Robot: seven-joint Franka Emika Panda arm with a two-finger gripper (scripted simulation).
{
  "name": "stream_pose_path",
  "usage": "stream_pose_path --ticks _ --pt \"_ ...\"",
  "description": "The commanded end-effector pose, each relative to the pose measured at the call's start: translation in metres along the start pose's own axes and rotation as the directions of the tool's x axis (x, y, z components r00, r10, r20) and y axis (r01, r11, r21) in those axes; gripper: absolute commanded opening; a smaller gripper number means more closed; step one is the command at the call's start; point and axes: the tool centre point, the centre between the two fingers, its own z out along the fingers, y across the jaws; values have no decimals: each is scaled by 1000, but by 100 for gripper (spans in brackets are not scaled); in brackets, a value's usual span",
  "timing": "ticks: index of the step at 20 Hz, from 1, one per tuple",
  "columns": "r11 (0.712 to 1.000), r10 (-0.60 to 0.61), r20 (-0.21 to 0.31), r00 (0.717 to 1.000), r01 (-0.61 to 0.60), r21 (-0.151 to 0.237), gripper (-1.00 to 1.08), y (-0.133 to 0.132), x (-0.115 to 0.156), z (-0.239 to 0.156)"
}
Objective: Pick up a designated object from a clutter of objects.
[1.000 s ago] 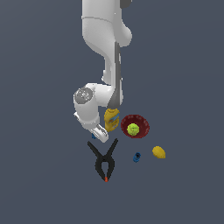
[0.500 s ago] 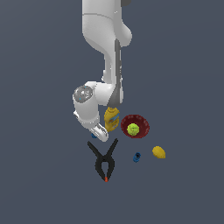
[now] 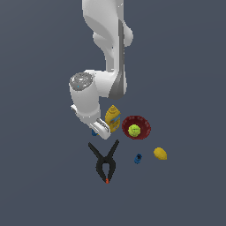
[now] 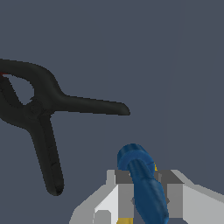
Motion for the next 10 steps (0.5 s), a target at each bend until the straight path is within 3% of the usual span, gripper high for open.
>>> stream_pose_path --ticks 1,10 --pt "1000 0 -1 1000 0 0 -100 -4 1 -24" --pt "1000 1 -2 1000 -1 -1 -100 -22 7 -120"
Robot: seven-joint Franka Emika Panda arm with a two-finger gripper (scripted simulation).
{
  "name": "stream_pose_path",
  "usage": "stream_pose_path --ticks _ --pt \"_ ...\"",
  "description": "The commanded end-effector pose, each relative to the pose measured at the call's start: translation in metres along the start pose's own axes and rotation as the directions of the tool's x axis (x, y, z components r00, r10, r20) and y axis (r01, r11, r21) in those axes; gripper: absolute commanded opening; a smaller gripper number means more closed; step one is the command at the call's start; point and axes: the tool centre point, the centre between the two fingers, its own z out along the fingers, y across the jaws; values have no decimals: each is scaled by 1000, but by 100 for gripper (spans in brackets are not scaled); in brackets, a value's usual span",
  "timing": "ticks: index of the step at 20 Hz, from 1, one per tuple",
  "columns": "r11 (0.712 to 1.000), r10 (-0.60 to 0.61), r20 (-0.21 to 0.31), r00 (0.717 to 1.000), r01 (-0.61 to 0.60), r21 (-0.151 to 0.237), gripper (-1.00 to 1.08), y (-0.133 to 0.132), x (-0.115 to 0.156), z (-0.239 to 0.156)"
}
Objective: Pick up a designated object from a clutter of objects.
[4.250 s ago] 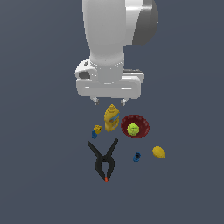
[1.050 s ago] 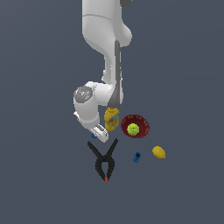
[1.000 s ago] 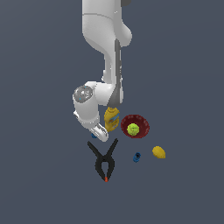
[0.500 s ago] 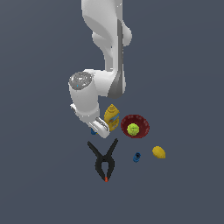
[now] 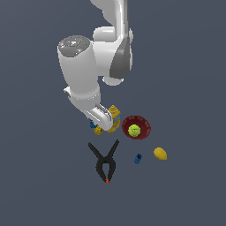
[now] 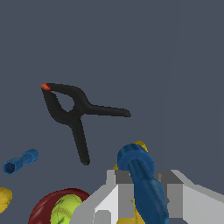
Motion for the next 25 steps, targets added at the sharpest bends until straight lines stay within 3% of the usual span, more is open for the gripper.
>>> stream_pose_path --ticks 1,13,25 --pt "1000 0 0 1000 0 -1 -100 -5 1 -27" --pt "1000 -1 1 1000 1 0 -100 -26 10 -130" --pt "1000 -1 1 1000 1 0 -100 -34 15 -161"
